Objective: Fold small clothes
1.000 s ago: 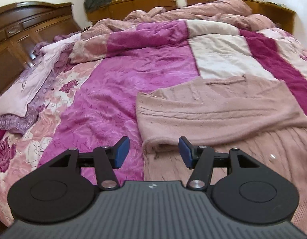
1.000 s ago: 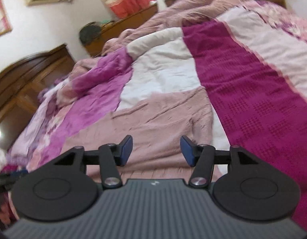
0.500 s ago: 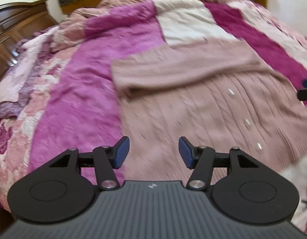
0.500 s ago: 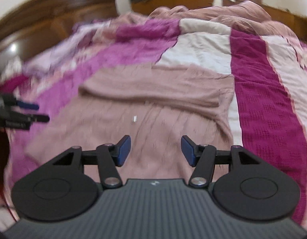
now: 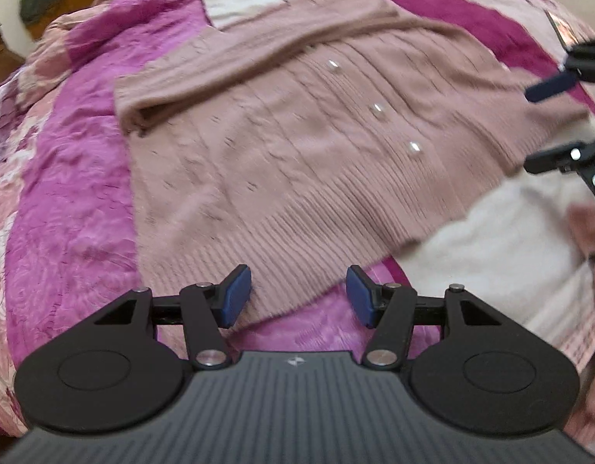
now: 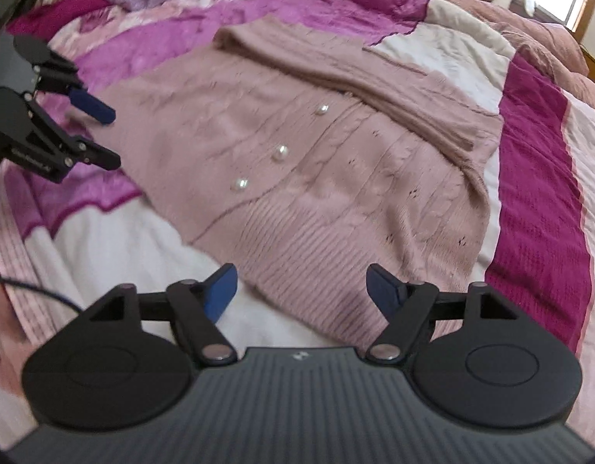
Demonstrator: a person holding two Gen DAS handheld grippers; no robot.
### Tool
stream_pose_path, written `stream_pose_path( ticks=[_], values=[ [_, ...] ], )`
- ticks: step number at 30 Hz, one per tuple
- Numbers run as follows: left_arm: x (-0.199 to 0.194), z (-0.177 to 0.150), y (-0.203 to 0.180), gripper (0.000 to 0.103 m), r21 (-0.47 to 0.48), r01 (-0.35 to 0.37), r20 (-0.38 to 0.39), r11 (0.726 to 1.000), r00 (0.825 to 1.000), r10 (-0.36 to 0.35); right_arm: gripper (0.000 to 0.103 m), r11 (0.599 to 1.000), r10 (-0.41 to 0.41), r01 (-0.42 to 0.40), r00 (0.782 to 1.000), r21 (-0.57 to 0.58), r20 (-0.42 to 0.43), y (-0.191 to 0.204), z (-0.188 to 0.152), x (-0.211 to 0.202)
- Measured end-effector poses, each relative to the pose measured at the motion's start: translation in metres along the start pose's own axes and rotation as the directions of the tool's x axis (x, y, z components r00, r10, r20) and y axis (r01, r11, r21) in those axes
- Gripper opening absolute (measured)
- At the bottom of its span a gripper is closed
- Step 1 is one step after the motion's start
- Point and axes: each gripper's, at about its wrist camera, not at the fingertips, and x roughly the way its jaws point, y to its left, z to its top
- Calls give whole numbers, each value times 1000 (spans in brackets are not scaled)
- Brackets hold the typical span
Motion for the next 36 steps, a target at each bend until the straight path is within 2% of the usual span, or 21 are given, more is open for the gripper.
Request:
stream_pose_path(
  ticks=[4, 8, 13, 20, 24, 27, 28, 29, 30, 31, 32, 36],
  values=[
    [6, -5, -9, 65, 81, -18, -4, 997, 1000, 18, 75, 999, -23, 21, 998, -47, -55, 6, -3, 12],
    [15, -7, -17, 70, 146, -60, 15, 987, 998, 59, 75, 990, -92, 87, 995, -109, -47, 14, -4, 21],
    [25, -3, -13, 72, 125, -87, 34, 988, 996, 83, 76, 984, -144, 140, 989, -113, -25, 14, -1, 31],
    [38, 3, -3, 72, 74, -147, 58, 986, 988, 143, 74, 985, -163, 164, 986, -53, 19, 7, 0, 30],
    [37, -1, -3, 71, 68, -154, 84, 986, 985, 148, 54, 988, -151, 151, 987, -7, 48, 2, 0, 26],
    [38, -3, -3, 64, 42, -155, 90, 987, 985, 151, 34, 990, -140, 138, 988, 36, 61, -3, 1, 26],
    [39, -3, -3, 56, 35, -156, 92, 987, 984, 153, 25, 990, -136, 133, 988, 50, 66, -4, 2, 26],
    [39, -2, -3, 47, 30, -160, 97, 987, 983, 156, 22, 989, -137, 133, 988, 60, 72, -5, 4, 26],
    [38, -2, -3, 43, 27, -166, 103, 986, 981, 163, 18, 988, -144, 139, 986, 67, 80, -5, 5, 26],
    [38, -1, -4, 33, 23, -169, 107, 985, 980, 166, 12, 985, -160, 153, 983, 73, 92, -5, 6, 24],
    [36, 0, -3, 24, 16, -170, 116, 985, 979, 167, 11, 981, -184, 177, 977, 77, 103, -5, 7, 23],
    [26, 3, -3, 15, -14, -178, 162, 984, 970, 178, 7, 973, -210, 192, 966, 129, 148, -14, 12, 13]
  ],
)
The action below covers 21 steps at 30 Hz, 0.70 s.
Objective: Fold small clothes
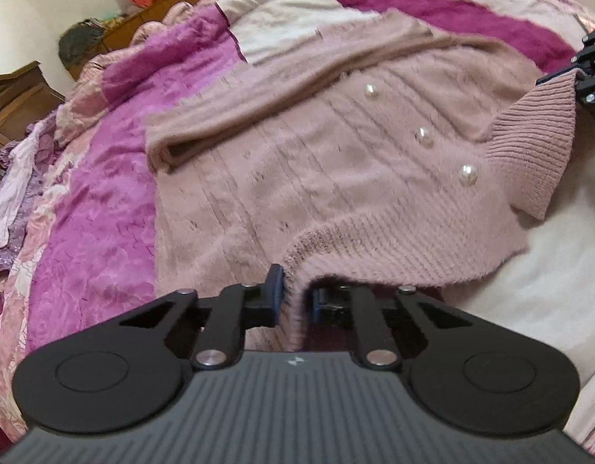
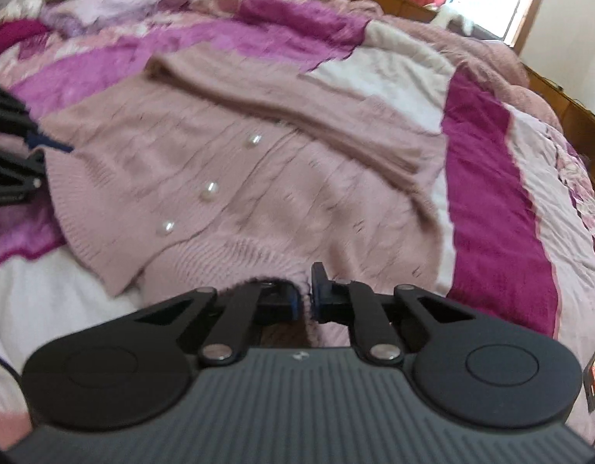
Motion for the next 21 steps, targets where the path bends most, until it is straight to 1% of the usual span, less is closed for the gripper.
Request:
stream_pose_path(
  ticks=[3, 4, 6, 8, 9, 10, 11, 12, 13, 15, 16, 19, 21],
  values=[
    [-6, 6, 3, 13, -15, -6, 29, 1000, 1000, 7, 7, 1000, 18, -18, 1000, 14, 3, -6, 3, -3],
    [-8, 7, 4, 9, -19, -7, 34, 1000, 999, 8, 7, 999, 35, -35, 999, 14, -4, -6, 3, -2],
    [-8, 8, 4, 9, -16, -7, 32, 1000, 999, 7, 10, 995, 104, -104, 993, 1, -49, -5, 0, 1],
    [-6, 6, 4, 9, -16, -11, 23, 1000, 1000, 12, 10, 989, 143, -145, 987, -18, -73, 1, -7, 2],
    [-4, 5, 3, 9, -18, -9, 15, 1000, 1000, 9, 15, 987, 149, -153, 985, -40, -90, 6, -10, 2],
    [-3, 3, 3, 9, -24, -7, 8, 1000, 1000, 8, 33, 985, 153, -160, 983, -60, -103, 10, -13, 3],
    [-1, 2, 3, 9, -33, -7, 0, 999, 1000, 7, 44, 983, 160, -169, 981, -76, -109, 13, -15, 2],
    [0, 0, 4, 9, -38, -7, -6, 999, 1000, 6, 60, 980, 170, -180, 980, -90, -108, 15, -17, 1],
    [1, -1, 4, 9, -43, -6, -11, 999, 1000, 5, 64, 976, 182, -193, 977, -101, -108, 17, -18, -1],
    [2, -4, 4, 9, -42, 0, -17, 999, 1000, 0, 64, 967, 201, -218, 971, -130, -128, 21, -17, -2],
    [3, -5, 5, 9, -40, 1, -17, 999, 1000, -2, 64, 964, 197, -218, 970, -152, -140, 23, -17, -2],
    [5, -6, 5, 10, -47, 1, -16, 999, 1000, -2, 64, 953, 168, -206, 969, -221, -179, 31, -18, 4],
    [7, -5, 6, 10, -60, -3, -13, 998, 1000, 2, 64, 956, 130, -170, 976, -240, -175, 34, -18, 10]
  ],
)
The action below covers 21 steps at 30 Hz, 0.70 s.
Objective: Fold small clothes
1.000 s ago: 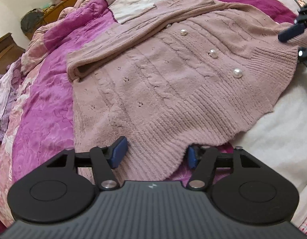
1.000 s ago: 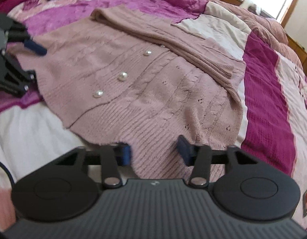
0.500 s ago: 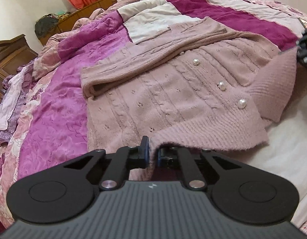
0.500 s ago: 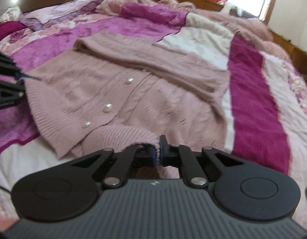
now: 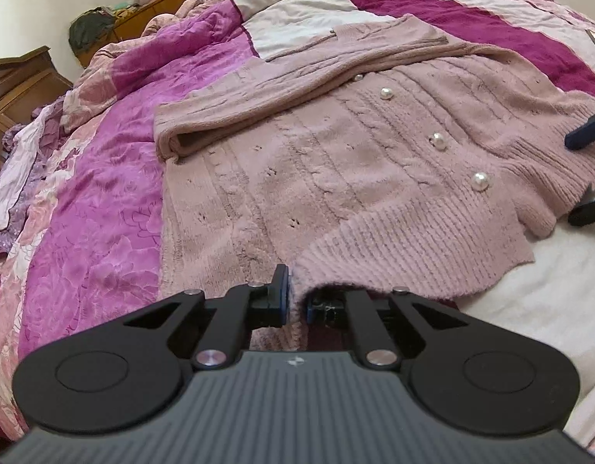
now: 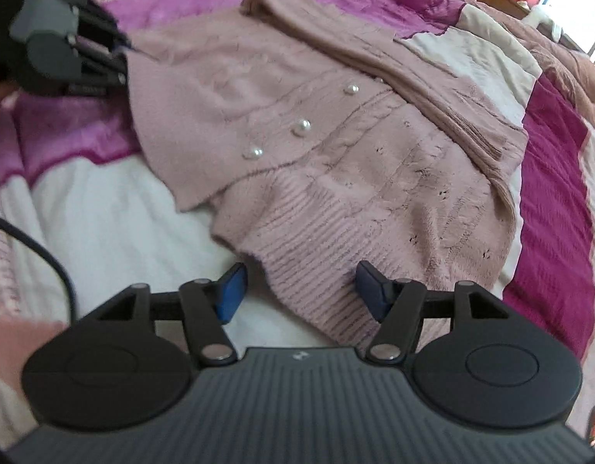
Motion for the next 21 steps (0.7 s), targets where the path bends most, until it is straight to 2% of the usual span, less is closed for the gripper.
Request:
stream_pose_path(
  ticks=[3, 5, 6, 7, 8, 10, 17, 21],
  values=[
    [2, 1, -1, 10, -12, -10, 7, 1000, 1000, 10, 62, 998, -60, 59, 998, 7, 11, 2, 2, 7],
    [2, 0, -1, 9, -12, -16, 14, 1000, 1000, 16, 56, 997, -81, 81, 996, 6, 21, 5, 3, 9],
    [2, 1, -1, 9, -13, -17, 17, 1000, 1000, 17, 41, 996, -85, 85, 996, 4, 28, 6, 3, 10],
    [1, 1, 0, 8, -16, -19, 22, 1000, 1000, 19, 21, 995, -96, 96, 995, 5, 38, 8, 4, 8],
    [-1, 1, 0, 7, -21, -19, 30, 1000, 999, 20, 15, 993, -121, 121, 992, 4, 46, 8, 5, 6],
    [-7, 1, 1, 7, -31, -17, 52, 999, 999, 18, 11, 988, -156, 156, 985, 16, 77, 5, 6, 0],
    [-26, 18, 5, 6, -56, -34, 126, 998, 991, 41, 10, 976, -213, 204, 964, 71, 162, -8, 16, -21],
    [-36, 30, 11, 6, -88, -42, 171, 995, 984, 57, 10, 967, -253, 240, 944, 86, 210, -14, 27, -30]
  ],
)
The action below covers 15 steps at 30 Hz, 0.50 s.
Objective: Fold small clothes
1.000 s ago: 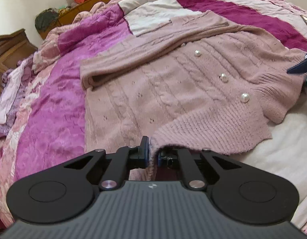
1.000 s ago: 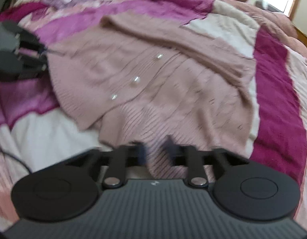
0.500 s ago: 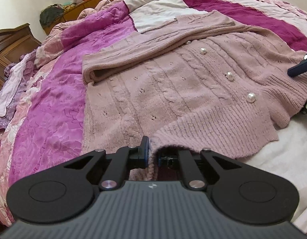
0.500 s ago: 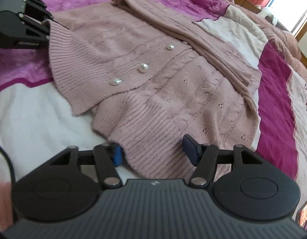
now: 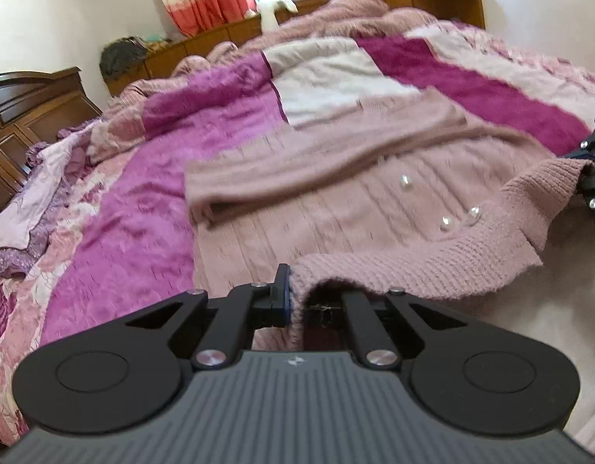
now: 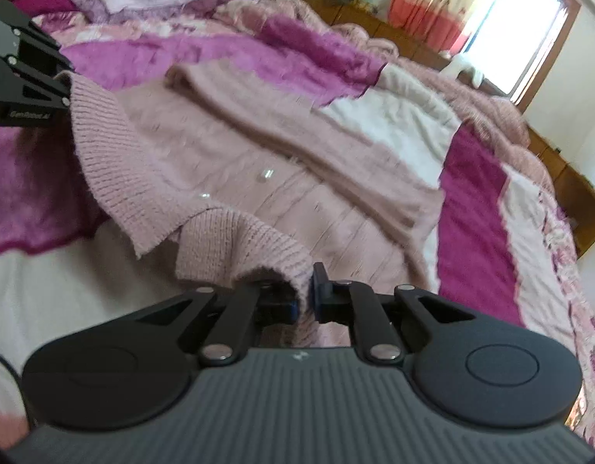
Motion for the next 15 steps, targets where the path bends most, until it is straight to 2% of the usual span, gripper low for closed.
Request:
stream_pose_path(
  ticks=[7, 15],
  values=[
    [3, 28, 9, 6, -7, -49, 58, 999, 997, 49, 10, 997, -76, 75, 994, 15, 77, -19, 28, 11],
    [19, 86, 24, 6, 0, -107, 171, 994, 980, 105, 10, 986, -164, 167, 971, -1, 176, -43, 76, 36]
  ],
)
